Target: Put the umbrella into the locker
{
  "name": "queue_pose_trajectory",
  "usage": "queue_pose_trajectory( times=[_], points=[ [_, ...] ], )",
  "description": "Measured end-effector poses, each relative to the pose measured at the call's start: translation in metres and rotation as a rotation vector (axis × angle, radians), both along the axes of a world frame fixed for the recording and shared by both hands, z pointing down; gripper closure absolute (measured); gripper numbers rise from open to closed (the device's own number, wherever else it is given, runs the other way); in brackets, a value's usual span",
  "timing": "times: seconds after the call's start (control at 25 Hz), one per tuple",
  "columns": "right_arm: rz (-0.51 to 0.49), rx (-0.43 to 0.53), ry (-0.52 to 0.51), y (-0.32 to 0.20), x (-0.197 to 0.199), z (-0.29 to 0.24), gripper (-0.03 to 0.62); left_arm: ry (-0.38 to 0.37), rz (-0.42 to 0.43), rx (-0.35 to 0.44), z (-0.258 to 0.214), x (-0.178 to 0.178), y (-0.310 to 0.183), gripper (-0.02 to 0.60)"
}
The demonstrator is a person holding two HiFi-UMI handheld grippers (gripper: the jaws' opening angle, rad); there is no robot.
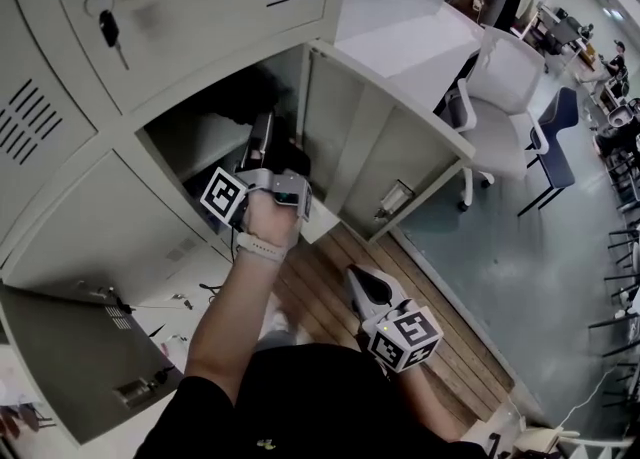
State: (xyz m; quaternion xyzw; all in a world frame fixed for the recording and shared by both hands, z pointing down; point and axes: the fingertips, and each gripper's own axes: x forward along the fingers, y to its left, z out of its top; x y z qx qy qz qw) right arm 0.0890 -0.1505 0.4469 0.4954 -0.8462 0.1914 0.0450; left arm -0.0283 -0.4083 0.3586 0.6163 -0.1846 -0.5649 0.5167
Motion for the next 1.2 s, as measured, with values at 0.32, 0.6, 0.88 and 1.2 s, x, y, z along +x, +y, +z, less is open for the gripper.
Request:
queue_pose_trajectory(
  times=[0.32,0.6,0.88,1.2],
  points=[
    [-0.025,0.008,-0.021,0.015,-0.001,0.001,0.597,-0.195,0.156,0.104,0.001,0.041,0.087,0.344],
    [-0.062,-0.002,-0.033,0.032,-0.004,0.005,0.597,-0.547,0.212,0.174,0.020,0.056,0.169,0.386],
    [-0.103,0.020,-0.037,0.040,-0.008,-0.002,0.597,-1.009,0.145,0.282,0.046,0.041,0.239,0.496],
    [-0.143,0.039,-0.040,0.049,-0.014,0.001,0.597,-1.514,0.001,0.416,0.068,0.018,0.293,0.560]
  ],
)
